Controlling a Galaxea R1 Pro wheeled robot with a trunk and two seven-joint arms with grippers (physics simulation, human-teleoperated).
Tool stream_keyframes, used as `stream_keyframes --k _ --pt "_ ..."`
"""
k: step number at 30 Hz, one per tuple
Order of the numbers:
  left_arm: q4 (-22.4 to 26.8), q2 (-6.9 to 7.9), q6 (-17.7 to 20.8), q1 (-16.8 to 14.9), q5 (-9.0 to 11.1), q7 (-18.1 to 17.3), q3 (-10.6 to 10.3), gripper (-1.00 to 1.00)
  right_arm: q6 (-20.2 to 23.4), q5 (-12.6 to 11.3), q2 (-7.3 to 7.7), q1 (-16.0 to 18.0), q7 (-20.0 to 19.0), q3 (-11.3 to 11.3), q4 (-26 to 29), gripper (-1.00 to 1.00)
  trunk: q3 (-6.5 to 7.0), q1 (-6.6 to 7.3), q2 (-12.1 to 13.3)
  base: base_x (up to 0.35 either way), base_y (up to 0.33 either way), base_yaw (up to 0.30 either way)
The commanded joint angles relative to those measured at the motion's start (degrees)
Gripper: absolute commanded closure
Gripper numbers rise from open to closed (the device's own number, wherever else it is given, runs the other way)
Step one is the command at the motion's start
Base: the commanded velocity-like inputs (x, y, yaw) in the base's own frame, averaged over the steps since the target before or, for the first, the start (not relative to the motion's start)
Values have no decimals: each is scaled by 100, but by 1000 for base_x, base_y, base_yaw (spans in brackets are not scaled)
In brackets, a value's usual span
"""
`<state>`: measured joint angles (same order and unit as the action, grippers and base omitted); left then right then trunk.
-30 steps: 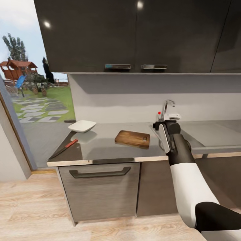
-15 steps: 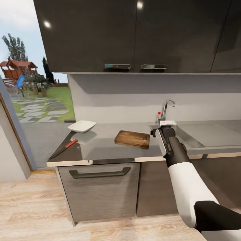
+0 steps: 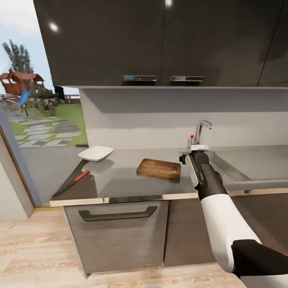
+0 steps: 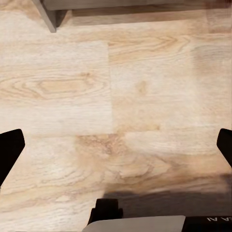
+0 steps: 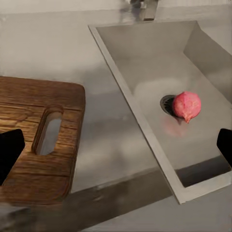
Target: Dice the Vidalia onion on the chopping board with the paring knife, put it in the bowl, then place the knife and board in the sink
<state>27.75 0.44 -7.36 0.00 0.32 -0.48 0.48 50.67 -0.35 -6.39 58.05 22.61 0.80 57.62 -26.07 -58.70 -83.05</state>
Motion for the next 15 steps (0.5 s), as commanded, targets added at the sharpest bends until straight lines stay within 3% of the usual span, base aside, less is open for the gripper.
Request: stream_keyframes --k 1,7,15 --pt "3 0 -11 0 3 -5 5 -100 22 -7 -1 4 15 8 4 -100 -6 -3 -3 271 0 0" --pt "3 0 -11 0 3 -5 5 -100 22 -3 18 4 15 16 4 -100 -6 -3 -3 278 -14 0" --pt "3 0 -11 0 3 -5 5 -100 -39 -1 30 -2 15 23 -220 -100 -6 -3 -3 256 -110 0"
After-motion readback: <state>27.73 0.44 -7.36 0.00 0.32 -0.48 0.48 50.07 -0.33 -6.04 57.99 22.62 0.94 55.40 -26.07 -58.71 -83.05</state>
